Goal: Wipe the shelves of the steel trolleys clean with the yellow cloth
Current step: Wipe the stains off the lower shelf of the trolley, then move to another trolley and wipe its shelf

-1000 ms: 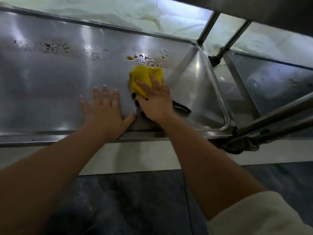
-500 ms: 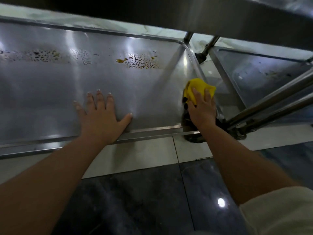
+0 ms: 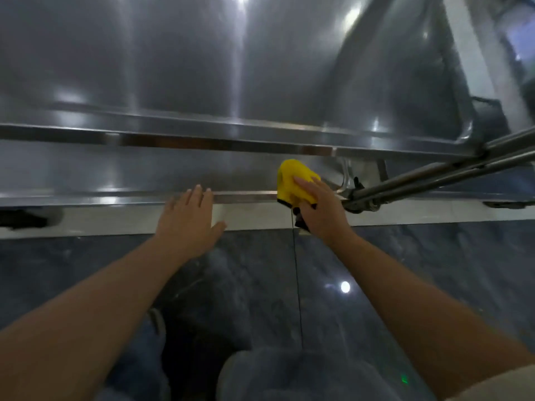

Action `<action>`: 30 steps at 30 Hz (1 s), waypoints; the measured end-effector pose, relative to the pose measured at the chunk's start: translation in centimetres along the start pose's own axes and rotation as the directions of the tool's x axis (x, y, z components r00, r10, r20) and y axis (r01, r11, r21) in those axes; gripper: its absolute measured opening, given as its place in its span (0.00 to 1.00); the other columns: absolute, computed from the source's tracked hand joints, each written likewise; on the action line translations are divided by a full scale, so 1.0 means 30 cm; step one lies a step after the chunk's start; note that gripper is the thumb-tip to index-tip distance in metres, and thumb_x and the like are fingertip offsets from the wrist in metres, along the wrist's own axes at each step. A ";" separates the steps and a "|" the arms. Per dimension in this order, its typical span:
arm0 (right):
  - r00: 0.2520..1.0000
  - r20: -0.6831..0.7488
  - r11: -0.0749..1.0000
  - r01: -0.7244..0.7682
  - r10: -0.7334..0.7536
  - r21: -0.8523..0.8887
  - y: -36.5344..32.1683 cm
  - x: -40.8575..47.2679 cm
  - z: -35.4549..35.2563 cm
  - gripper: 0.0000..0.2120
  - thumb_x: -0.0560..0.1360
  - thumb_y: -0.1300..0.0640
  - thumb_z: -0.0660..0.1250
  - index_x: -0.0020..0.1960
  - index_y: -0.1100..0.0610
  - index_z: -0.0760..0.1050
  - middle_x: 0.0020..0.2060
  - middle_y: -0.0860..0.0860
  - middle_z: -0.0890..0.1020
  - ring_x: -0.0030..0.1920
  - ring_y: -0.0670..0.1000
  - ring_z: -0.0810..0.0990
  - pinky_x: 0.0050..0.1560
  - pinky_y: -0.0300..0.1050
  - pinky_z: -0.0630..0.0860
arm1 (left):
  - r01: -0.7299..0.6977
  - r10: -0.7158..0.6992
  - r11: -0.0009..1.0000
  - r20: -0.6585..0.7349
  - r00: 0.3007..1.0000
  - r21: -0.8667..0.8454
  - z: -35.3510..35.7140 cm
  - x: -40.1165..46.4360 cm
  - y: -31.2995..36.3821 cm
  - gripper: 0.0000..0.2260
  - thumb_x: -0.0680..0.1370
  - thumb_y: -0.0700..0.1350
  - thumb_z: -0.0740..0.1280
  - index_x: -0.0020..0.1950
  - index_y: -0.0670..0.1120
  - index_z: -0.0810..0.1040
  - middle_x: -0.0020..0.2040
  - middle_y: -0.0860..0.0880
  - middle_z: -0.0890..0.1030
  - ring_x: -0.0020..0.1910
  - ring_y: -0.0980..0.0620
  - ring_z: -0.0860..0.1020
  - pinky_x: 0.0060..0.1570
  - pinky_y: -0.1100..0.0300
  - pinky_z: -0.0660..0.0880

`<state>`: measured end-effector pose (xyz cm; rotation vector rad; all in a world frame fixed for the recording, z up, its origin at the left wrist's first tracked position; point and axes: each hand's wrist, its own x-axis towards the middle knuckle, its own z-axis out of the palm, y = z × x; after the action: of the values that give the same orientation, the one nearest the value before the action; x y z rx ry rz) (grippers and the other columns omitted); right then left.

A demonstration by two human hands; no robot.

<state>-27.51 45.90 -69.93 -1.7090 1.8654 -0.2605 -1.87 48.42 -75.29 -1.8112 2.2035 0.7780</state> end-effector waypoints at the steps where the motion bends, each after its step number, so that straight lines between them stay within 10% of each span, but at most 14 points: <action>1: 0.998 0.055 0.999 0.032 -0.032 0.007 -0.061 -0.053 -0.033 0.24 0.75 0.66 0.62 0.70 0.53 0.70 0.72 0.57 0.66 0.70 0.57 0.67 0.63 0.37 0.61 | 0.015 -0.015 0.999 0.016 1.000 -0.029 -0.032 -0.077 -0.009 0.35 0.80 0.63 0.52 0.78 0.43 0.49 0.79 0.42 0.51 0.77 0.43 0.53 0.74 0.45 0.55; 10: 0.857 0.416 0.953 0.275 -0.303 0.127 -0.764 -0.604 -0.476 0.26 0.74 0.66 0.63 0.70 0.49 0.69 0.74 0.52 0.62 0.74 0.50 0.61 0.69 0.44 0.64 | 0.167 -0.161 0.979 0.056 0.985 -0.113 -0.584 -0.809 -0.045 0.32 0.79 0.62 0.55 0.79 0.48 0.52 0.79 0.47 0.54 0.77 0.48 0.53 0.75 0.49 0.50; 19: 0.786 0.285 0.836 0.523 -0.549 0.167 -1.491 -0.894 -0.898 0.25 0.74 0.66 0.64 0.69 0.52 0.71 0.74 0.55 0.62 0.74 0.55 0.62 0.70 0.41 0.61 | 0.214 -0.263 0.959 -0.308 0.914 -0.187 -1.472 -1.470 -0.123 0.34 0.75 0.63 0.51 0.74 0.45 0.65 0.73 0.44 0.68 0.72 0.46 0.66 0.71 0.47 0.59; 30: 0.638 0.059 0.638 0.751 -0.768 0.171 -2.249 -0.883 -0.914 0.25 0.73 0.62 0.60 0.68 0.46 0.69 0.74 0.48 0.62 0.71 0.51 0.66 0.67 0.44 0.67 | 0.283 -0.278 0.956 -0.560 0.780 -0.082 -2.009 -1.830 -0.632 0.33 0.76 0.63 0.47 0.73 0.44 0.68 0.71 0.44 0.72 0.69 0.44 0.70 0.70 0.45 0.60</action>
<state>14.60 54.11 -5.40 -2.2738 0.8913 -0.5748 40.33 62.98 -4.47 -2.5481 2.1296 0.1676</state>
